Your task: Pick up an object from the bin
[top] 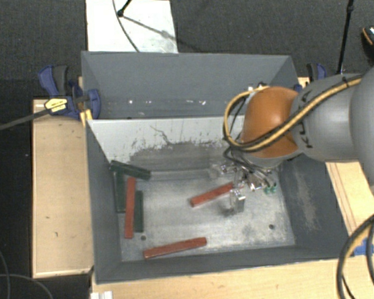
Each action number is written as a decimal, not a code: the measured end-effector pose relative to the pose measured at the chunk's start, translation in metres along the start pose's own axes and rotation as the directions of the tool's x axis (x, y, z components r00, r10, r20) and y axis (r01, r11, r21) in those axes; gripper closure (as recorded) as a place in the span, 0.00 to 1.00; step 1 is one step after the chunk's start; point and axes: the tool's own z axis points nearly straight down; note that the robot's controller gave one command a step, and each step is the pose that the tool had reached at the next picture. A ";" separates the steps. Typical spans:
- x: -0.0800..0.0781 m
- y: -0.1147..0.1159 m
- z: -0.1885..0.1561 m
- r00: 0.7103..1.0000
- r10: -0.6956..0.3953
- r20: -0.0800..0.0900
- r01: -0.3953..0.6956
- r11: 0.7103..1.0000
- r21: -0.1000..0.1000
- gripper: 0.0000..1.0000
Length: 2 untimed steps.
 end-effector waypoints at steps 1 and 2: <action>0.000 -0.004 -0.001 1.000 0.001 0.002 -0.001 1.000 0.004 1.00; 0.012 -0.003 -0.118 1.000 -0.014 0.011 0.014 1.000 0.007 1.00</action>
Offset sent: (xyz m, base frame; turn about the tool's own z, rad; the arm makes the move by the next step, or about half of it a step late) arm 0.0000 0.0000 0.0000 0.0000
